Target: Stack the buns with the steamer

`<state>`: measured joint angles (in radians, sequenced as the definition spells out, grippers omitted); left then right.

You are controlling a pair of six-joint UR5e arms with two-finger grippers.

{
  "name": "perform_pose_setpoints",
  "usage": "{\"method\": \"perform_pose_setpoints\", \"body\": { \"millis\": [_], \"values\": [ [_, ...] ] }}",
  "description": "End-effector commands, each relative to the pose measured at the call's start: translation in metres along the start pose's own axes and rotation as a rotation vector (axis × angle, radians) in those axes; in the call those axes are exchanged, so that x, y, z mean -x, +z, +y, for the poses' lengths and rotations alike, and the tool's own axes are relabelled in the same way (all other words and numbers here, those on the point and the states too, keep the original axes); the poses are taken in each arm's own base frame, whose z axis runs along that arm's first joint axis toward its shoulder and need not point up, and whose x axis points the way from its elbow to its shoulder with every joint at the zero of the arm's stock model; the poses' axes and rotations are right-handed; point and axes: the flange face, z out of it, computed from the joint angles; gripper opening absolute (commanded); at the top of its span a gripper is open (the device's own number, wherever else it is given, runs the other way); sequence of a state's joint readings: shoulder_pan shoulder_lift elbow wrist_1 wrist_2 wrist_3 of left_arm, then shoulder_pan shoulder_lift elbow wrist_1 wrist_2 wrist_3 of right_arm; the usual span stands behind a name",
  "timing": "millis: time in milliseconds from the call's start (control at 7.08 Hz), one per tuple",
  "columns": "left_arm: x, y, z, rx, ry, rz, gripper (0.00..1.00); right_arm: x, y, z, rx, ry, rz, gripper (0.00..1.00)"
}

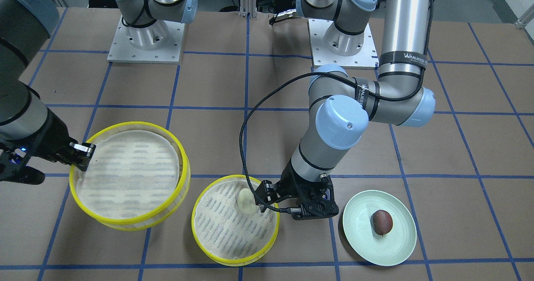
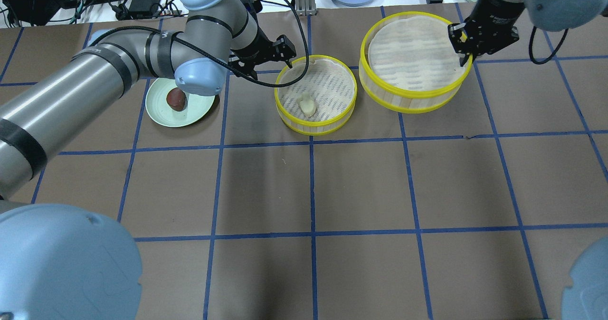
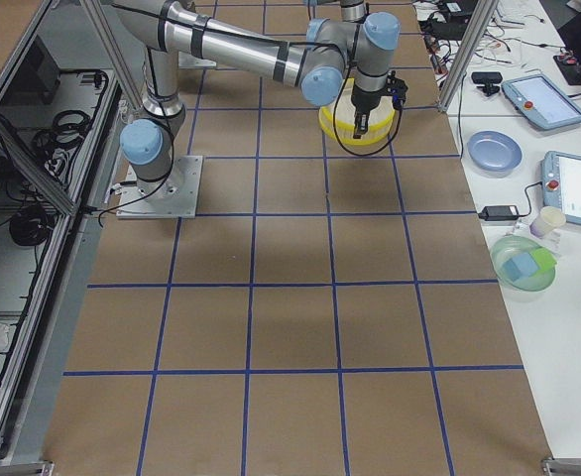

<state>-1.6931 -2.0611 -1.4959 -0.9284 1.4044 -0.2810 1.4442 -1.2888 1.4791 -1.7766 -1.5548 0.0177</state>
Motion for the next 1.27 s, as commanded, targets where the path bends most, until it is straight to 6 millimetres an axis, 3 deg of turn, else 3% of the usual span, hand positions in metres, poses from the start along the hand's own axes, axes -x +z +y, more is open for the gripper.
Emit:
{"method": "perform_pose_setpoints", "body": {
  "millis": [0, 141, 282, 565, 706, 847, 1129],
  "values": [
    [0.085, -0.037, -0.033, 0.010, 0.090, -0.092, 1.00, 0.077, 0.020, 0.007, -0.023, 0.064, -0.009, 0.00],
    [0.124, -0.039, -0.043, 0.012, 0.164, -0.185, 1.00, 0.123, 0.034, 0.015, -0.034, 0.100, -0.011, 0.00],
    [0.152, -0.030, -0.045, 0.039, 0.236, -0.229, 1.00, 0.147, 0.051, 0.011, -0.046, 0.113, -0.017, 0.00],
    [0.201, -0.009, -0.048, 0.076, 0.259, -0.233, 1.00, 0.167, 0.086, 0.002, -0.056, 0.137, -0.024, 0.00],
    [0.215, 0.013, -0.045, 0.068, 0.277, -0.234, 1.00, 0.180, 0.099, 0.007, -0.042, 0.150, -0.020, 0.00],
    [0.232, 0.038, -0.042, 0.069, 0.328, -0.236, 1.00, 0.180, 0.107, 0.005, -0.032, 0.153, -0.016, 0.00],
    [0.241, 0.064, -0.045, 0.066, 0.328, -0.201, 1.00, 0.182, 0.115, 0.000, -0.050, 0.159, -0.026, 0.00]
  ]
}}
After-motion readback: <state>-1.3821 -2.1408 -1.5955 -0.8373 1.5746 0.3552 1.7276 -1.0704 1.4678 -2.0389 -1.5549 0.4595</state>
